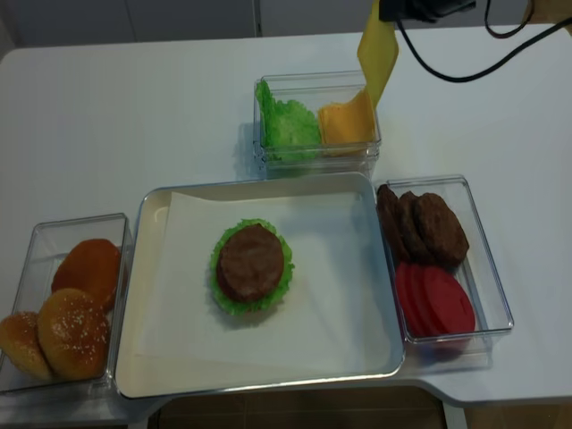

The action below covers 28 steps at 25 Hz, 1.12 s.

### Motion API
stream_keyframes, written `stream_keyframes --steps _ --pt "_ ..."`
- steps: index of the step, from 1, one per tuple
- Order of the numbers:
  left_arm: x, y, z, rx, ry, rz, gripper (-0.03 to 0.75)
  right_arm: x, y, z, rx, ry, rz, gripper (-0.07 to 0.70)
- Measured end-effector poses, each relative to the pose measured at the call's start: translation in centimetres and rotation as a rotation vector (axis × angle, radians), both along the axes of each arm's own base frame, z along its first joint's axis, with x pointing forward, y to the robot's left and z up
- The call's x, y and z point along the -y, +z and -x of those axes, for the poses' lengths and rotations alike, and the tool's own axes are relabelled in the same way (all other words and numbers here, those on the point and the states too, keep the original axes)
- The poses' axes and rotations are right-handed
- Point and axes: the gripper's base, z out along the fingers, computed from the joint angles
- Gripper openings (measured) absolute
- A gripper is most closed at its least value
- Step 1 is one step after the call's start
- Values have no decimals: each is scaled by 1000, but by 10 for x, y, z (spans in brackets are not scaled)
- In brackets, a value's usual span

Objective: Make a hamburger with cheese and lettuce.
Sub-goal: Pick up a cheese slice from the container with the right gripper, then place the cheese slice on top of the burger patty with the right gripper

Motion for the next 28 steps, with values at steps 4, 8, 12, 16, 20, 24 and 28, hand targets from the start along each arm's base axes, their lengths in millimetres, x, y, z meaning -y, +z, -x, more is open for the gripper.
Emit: stream_keyframes --steps 4,8,12,16,20,24,28 --pt "0 0 0 0 0 0 403 0 13 11 -9 22 -6 3" --pt "0 0 0 0 0 0 403 -4 27 24 6 39 0 3" --pt "0 0 0 0 0 0 403 -21 31 42 2 84 12 3" --pt "0 0 0 0 0 0 403 -46 28 63 -13 152 29 3" --pt "0 0 0 0 0 0 403 -71 26 84 -19 225 30 3" --pt "0 0 0 0 0 0 403 -98 23 103 -19 300 33 3" --pt "0 0 0 0 0 0 403 -123 14 120 -40 377 47 3"
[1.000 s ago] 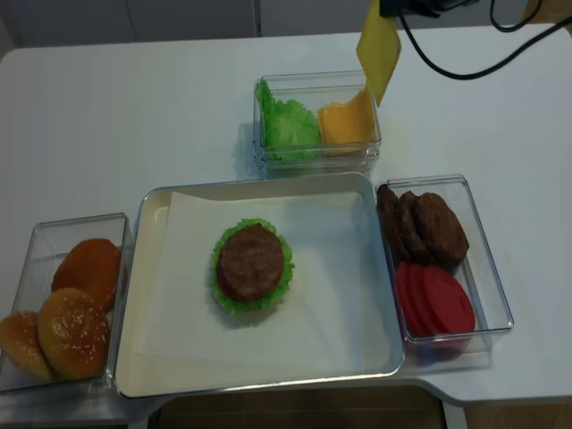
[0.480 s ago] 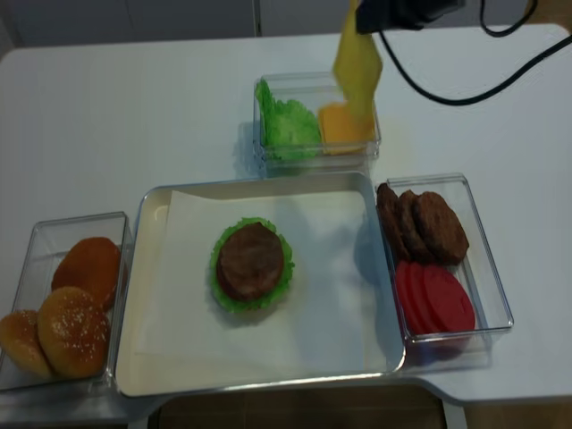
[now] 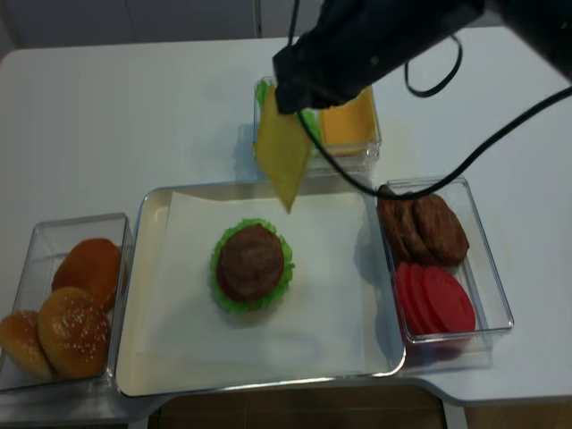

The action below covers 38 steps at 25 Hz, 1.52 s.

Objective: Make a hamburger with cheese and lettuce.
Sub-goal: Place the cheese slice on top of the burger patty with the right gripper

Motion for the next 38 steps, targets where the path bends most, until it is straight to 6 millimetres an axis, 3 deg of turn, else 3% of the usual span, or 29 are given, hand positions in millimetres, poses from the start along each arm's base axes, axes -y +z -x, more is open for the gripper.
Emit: stream_keyframes --steps 10,19,28,38 --pt "0 0 0 0 0 0 403 -43 -4 35 19 149 35 3" --pt "0 0 0 0 0 0 403 -66 -17 48 -1 217 57 3" --pt "0 0 0 0 0 0 403 -67 -46 51 -68 230 117 3" --pt "0 0 0 0 0 0 403 -70 -59 47 -78 252 139 3"
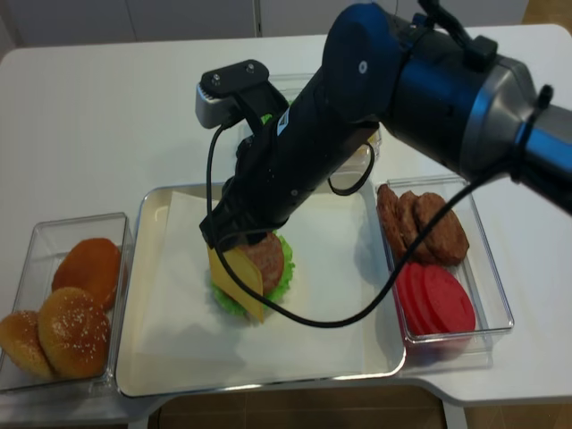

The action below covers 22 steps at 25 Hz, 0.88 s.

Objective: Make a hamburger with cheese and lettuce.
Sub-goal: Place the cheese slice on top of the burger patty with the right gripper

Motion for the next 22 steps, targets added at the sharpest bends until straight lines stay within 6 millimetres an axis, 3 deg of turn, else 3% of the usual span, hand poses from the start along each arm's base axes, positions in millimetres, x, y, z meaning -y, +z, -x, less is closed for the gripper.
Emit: stream_keyframes --steps 22 --pt "0 0 0 0 0 0 403 1 -13 -17 169 -1 85 3"
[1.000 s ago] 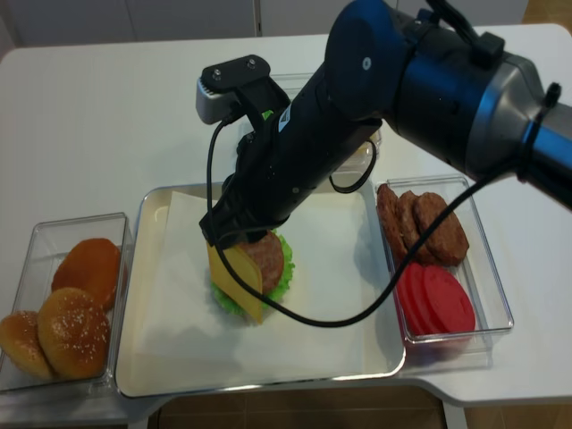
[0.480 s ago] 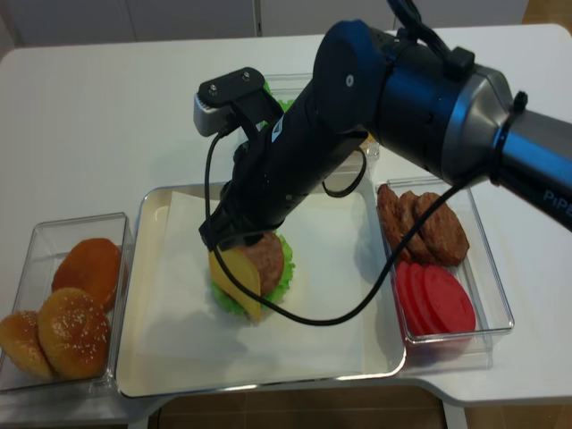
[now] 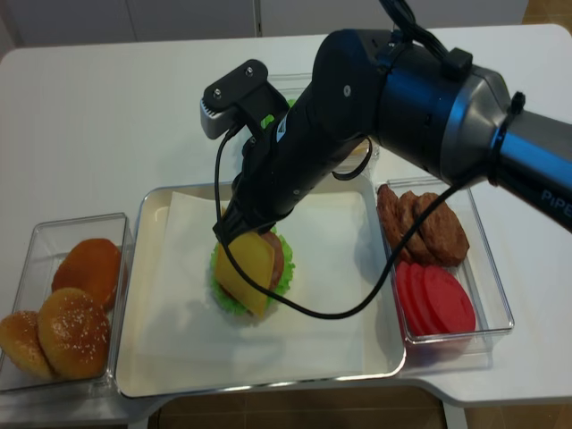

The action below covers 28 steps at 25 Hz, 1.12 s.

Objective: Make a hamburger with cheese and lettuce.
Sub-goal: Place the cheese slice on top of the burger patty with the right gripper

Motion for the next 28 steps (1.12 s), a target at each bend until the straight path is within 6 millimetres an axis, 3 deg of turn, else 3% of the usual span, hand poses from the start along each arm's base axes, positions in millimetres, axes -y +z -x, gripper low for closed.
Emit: stream_keyframes --steps 13,28 --pt "0 0 0 0 0 0 403 2 -1 -5 73 2 36 3" --pt "0 0 0 0 0 0 403 0 -18 -13 79 9 89 3"
